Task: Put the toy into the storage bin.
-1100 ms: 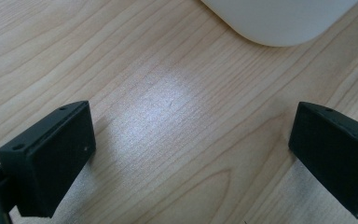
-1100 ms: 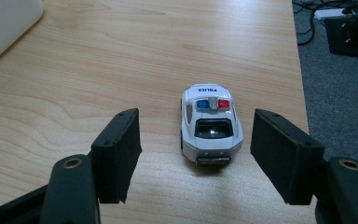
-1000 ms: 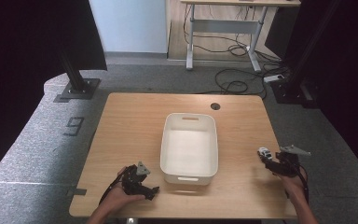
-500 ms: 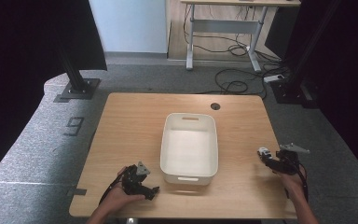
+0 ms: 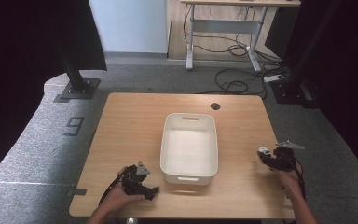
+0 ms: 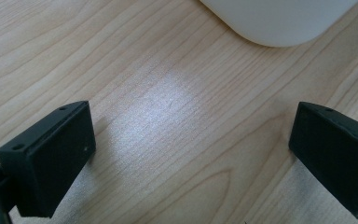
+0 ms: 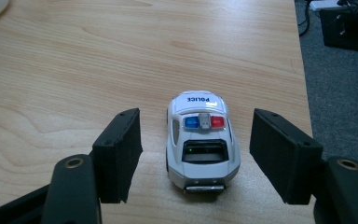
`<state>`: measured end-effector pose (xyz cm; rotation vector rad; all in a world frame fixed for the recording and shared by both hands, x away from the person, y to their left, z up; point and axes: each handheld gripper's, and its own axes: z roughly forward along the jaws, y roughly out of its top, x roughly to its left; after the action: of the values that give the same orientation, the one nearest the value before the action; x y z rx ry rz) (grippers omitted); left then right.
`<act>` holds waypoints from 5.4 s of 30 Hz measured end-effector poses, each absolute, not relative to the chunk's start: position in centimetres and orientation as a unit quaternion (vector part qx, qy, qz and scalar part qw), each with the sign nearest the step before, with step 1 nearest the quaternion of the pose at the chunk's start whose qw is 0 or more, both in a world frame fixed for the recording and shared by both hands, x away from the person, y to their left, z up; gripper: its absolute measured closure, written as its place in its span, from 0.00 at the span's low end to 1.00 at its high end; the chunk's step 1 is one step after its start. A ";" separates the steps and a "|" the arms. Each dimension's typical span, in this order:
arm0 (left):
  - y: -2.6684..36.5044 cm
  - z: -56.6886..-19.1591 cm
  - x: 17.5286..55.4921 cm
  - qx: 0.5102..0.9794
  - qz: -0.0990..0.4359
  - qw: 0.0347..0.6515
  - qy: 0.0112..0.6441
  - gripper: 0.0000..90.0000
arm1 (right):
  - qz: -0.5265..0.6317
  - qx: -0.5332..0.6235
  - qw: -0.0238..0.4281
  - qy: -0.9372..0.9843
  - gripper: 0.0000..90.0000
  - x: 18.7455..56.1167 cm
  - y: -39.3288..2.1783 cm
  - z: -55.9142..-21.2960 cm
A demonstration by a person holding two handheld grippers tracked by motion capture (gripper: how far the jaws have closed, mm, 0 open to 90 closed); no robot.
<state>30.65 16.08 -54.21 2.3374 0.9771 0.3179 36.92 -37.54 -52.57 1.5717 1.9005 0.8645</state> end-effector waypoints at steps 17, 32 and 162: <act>16.1 -54.2 30.6 0.876 0.120 0.291 0.367 0.01 | 0.306 0.593 0.257 0.699 0.37 38.3 -37.5 -53.3; 16.1 -54.3 30.7 0.875 0.120 0.292 0.366 0.00 | 0.294 0.598 0.254 0.701 0.39 39.1 -37.5 -54.4; 16.0 -54.2 30.6 0.878 0.117 0.291 0.361 0.00 | 0.386 0.561 0.244 0.690 0.56 35.6 -34.9 -47.0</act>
<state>30.59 16.02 -54.23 2.3419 0.9638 0.3132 35.56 -34.94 -46.96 1.5306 1.8856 1.0554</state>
